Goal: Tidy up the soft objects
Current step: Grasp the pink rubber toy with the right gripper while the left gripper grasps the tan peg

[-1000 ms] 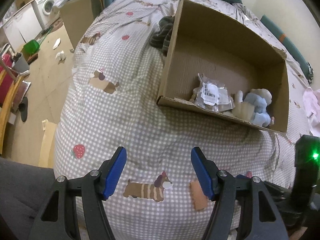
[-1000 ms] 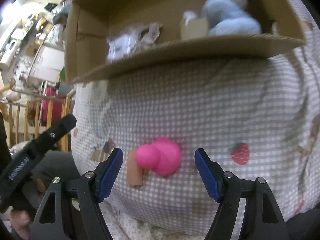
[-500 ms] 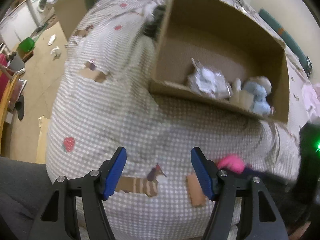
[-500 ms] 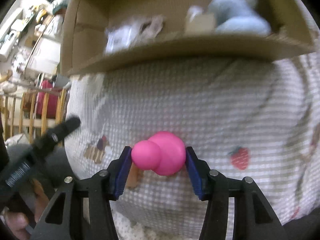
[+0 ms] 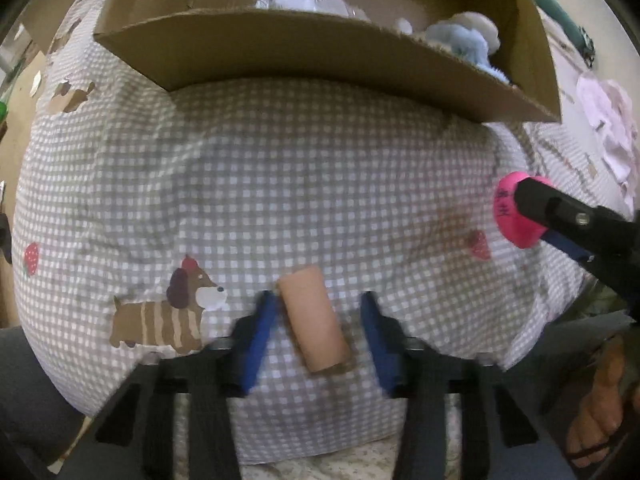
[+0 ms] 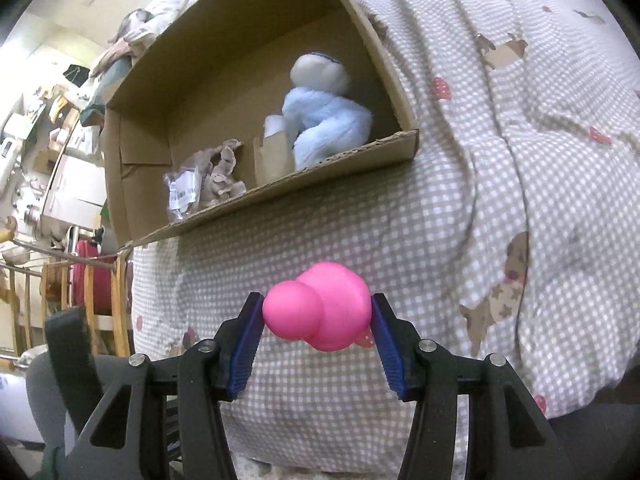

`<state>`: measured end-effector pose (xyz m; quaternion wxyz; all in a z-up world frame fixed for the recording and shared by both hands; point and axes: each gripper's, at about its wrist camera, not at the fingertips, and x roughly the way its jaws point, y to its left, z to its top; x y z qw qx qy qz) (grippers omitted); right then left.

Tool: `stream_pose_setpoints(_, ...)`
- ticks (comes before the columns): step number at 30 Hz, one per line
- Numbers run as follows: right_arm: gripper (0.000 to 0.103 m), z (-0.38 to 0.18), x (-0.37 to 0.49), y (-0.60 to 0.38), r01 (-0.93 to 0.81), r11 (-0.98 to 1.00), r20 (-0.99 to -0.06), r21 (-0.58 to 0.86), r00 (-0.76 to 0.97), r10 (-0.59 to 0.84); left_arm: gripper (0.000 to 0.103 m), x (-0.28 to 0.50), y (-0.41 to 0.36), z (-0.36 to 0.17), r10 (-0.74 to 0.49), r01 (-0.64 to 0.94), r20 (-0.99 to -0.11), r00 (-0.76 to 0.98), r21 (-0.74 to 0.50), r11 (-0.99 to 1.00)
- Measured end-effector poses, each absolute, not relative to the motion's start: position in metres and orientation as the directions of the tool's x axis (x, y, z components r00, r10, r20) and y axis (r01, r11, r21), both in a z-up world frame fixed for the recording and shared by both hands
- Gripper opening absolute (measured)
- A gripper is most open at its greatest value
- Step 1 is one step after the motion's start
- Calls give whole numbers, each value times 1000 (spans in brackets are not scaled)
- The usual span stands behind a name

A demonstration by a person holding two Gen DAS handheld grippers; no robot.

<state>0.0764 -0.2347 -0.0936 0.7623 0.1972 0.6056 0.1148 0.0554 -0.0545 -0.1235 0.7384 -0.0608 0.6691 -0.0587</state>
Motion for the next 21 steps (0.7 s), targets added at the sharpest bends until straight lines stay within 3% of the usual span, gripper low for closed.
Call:
stream_pose_setpoints(3,56,-93,74,-239,66,887,-872,458,230,433,8,56,-52,-124,-167,3,-980,104,-167,986)
stream_pose_setpoints(5,56,-91,72,-241,62,878,-862,475,235,449,6,58,-48,-120,-180,6,-977,110,-180,984)
stream_pose_setpoints(11,56,-89,75,-227,52,870,-853,490,235,466,5,61,-16,-97,-117,-54,-972,206,-131,990)
stream_pose_setpoints(21,56,-83,80,-203,-11,857,-832,516,232,504,5,58,23,-83,-114,-148,-965,235,-152,977)
